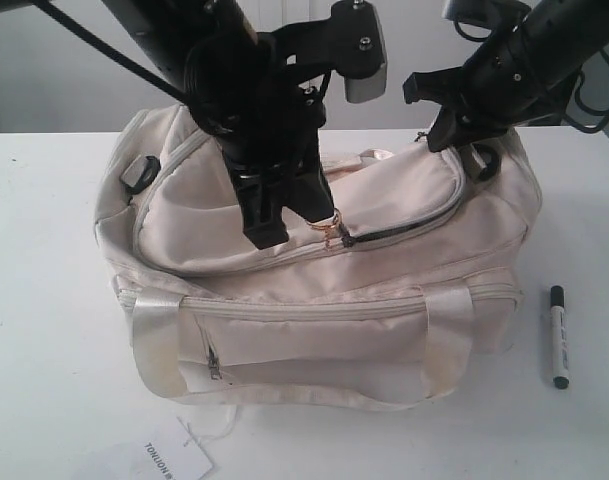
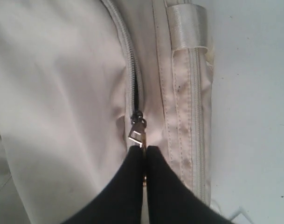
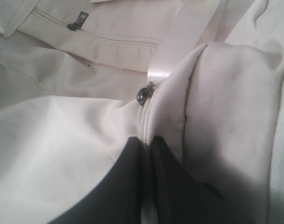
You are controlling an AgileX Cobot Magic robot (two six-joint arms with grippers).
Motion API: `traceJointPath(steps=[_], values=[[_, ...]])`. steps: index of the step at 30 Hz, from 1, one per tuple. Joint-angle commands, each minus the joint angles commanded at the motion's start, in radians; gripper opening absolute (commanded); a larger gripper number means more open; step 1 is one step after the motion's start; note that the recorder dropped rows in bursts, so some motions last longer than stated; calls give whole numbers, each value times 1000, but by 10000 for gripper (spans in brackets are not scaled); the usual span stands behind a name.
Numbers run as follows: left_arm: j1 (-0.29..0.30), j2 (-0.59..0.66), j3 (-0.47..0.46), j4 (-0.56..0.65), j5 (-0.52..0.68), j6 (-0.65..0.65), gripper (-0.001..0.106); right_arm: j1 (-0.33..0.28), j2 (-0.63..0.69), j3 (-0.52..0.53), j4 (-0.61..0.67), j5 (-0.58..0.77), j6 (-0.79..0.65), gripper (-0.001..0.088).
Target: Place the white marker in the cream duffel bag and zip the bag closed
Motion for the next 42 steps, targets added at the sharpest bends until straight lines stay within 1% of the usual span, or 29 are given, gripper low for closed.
traceJointPath(steps=[9,13,17,30,33,37,39,41,42], values=[[0,0,0,25,70,0,0,0,0,0,-18,0,0,0],[0,0,0,91,100,-19,0,0,0,0,-18,0,0,0],[0,0,0,144,103,-55,0,0,0,0,-18,0,0,0],[0,0,0,139,94,-71,0,0,0,0,-15,13,8,3],[0,0,0,124,84,-71,0,0,0,0,-15,13,13,71],[0,0,0,68,46,-71,0,0,0,0,-15,16,28,241],[0,0,0,42,24,-71,0,0,-7,0,-15,18,28,309],[0,0,0,26,4,-71,0,0,-23,0,-15,18,30,343],[0,0,0,24,-4,-71,0,0,-33,0,-15,20,30,345]])
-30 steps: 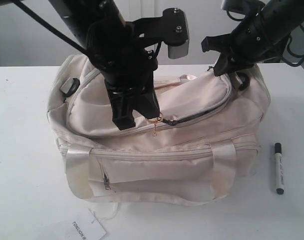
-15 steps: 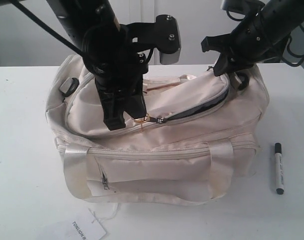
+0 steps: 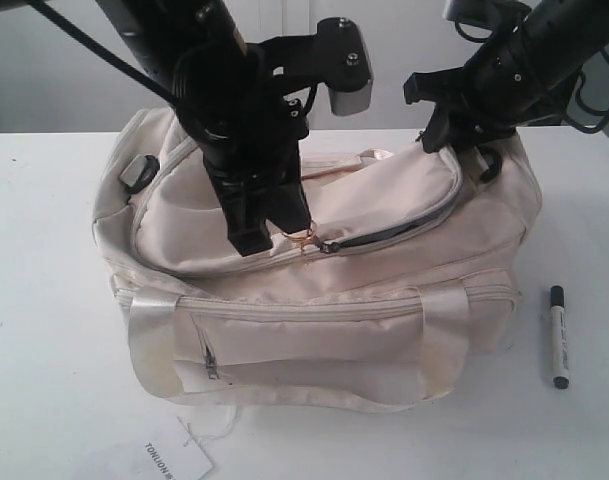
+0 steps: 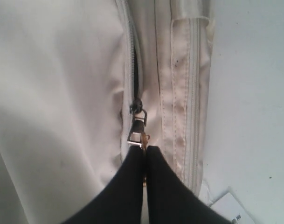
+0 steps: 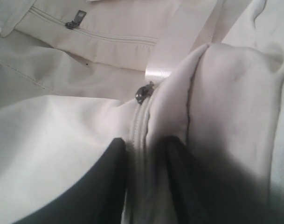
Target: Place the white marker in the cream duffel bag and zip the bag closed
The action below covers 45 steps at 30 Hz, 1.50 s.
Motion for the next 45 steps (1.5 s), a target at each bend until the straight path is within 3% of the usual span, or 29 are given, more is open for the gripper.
traceJointPath(steps=[5,9,15,17,25,29,33,41,45], values=[[0,0,0,0,-9,0,0,-2,-53,0,-19,41,-4,345],[0,0,0,0,-9,0,0,-2,-83,0,-108,113,-4,345],[0,0,0,-6,-25,0,0,-2,-123,0,-164,279,-122,322],[0,0,0,-6,-25,0,0,-2,-141,0,-179,279,-137,310],[0,0,0,-6,-25,0,0,-2,-215,4,-265,279,-137,77],[0,0,0,-6,-22,-2,0,-2,-245,4,-265,279,-136,4],[0,0,0,-6,-22,-2,0,-2,-276,29,-265,279,-141,0],[0,0,0,-20,-22,-2,0,-2,-356,178,-258,279,-235,0],[0,0,0,-26,-22,-2,0,-2,-378,217,-139,279,-222,0]])
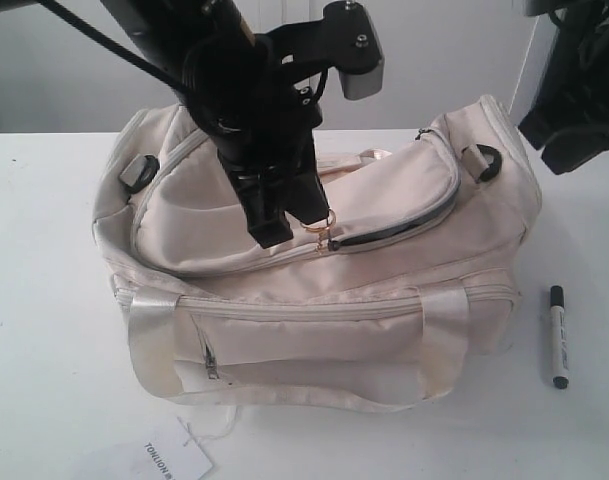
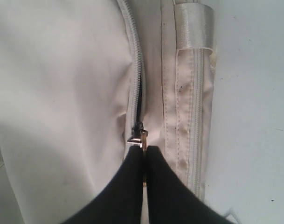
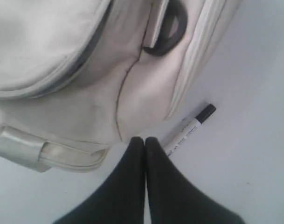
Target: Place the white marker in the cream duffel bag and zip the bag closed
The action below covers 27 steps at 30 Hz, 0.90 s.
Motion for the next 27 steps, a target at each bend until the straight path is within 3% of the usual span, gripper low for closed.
traceJointPath(steps=[4,10,12,17,19,22,27], values=[[0,0,0,-3,1,0,0,0,-4,32,183,-8,48,0],[0,0,0,-2,4,0,0,0,-4,90,151,-130,300,1],[0,0,0,-4,4,0,0,0,-4,123,141,-190,378,39],[0,0,0,-7,2,0,0,0,-4,195,258,-298,427,393],[0,0,0,-12,0,0,0,0,-4,220,324,-331,432,475],[0,0,0,-12,-3,0,0,0,2,242,342,-408,436,496],[0,0,0,-23,-2,0,0,0,91,242,369,-426,445,496]])
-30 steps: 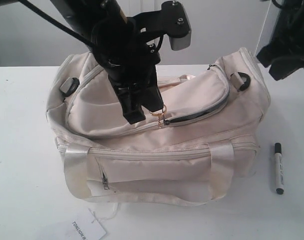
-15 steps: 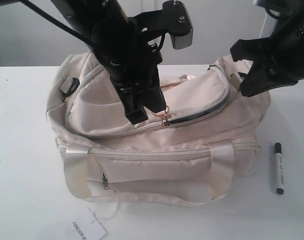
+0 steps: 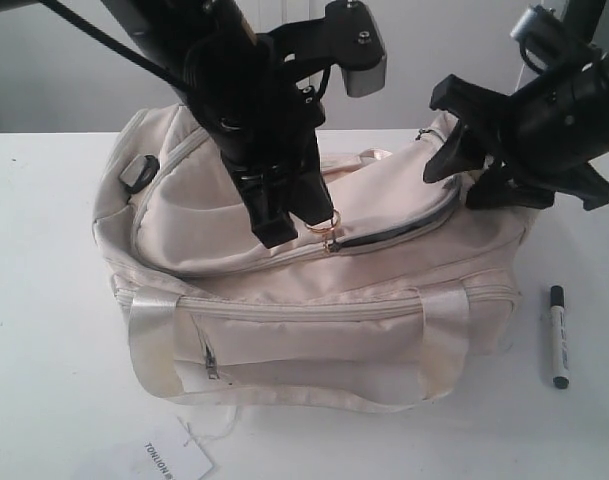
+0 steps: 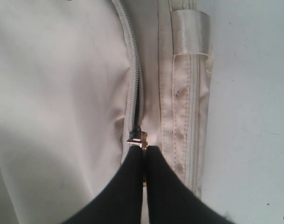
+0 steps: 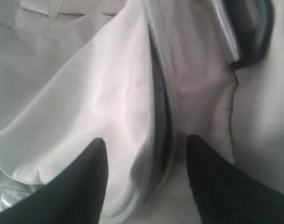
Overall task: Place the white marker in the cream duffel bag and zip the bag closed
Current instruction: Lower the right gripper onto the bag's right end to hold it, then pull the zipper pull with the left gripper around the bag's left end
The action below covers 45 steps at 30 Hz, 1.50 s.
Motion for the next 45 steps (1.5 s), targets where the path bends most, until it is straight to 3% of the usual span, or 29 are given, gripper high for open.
traceJointPath(steps=[5,7,14,25,45], values=[[0,0,0,0,0,0,0,0,42,0,16,-14,-2,493],[0,0,0,0,0,0,0,0,47,0,18,-21,-2,451],[0,0,0,0,0,0,0,0,50,0,18,-36,-18,9],[0,0,0,6,12,0,0,0,50,0,16,-39,-95,0],[0,0,0,133,173,0,0,0,41,0,-8,-61,-97,0]])
